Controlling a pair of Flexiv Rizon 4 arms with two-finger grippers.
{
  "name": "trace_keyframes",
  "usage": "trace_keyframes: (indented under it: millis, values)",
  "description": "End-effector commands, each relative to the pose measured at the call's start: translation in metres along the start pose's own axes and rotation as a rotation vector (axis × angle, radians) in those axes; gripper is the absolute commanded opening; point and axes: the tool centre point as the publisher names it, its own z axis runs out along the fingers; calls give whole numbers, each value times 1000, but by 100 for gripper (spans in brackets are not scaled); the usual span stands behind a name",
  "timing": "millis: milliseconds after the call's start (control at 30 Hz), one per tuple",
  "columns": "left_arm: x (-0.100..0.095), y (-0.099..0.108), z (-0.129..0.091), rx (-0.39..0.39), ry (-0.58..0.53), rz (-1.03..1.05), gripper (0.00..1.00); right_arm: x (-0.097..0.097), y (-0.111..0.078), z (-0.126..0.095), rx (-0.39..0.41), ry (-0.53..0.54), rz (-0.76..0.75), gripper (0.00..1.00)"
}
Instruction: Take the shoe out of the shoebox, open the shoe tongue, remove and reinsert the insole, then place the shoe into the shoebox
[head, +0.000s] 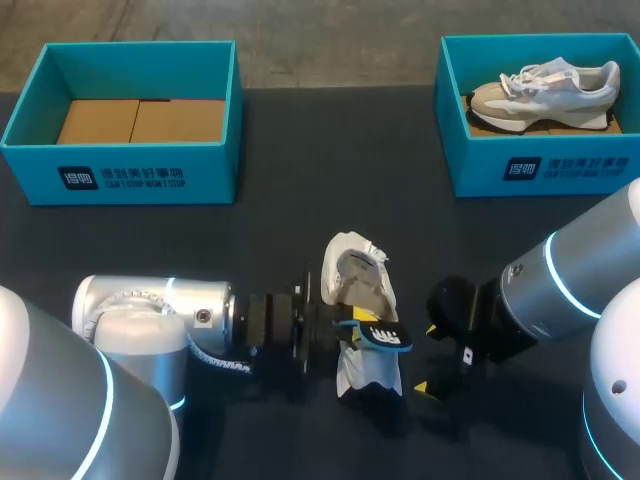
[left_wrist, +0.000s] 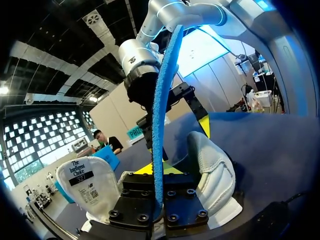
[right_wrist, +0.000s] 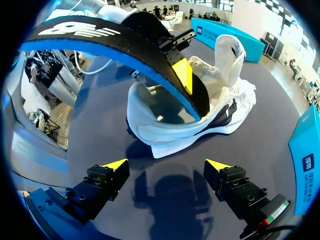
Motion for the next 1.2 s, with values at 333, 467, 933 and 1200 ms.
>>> trace_keyframes:
  millis: [333, 467, 933, 1200]
  values:
    - [6, -9, -4, 18, 13, 4, 0, 2, 0, 0, -1, -3, 1, 100]
    - [6, -10, -5, 18, 12, 6, 7, 2, 0, 0, -1, -3, 1, 100]
    - [6, -17, -3, 4, 18, 19, 28, 2, 0, 0, -1, -3, 1, 100]
    - [8, -27, -2, -13, 19, 37, 31, 2, 0, 0, -1, -3, 1, 100]
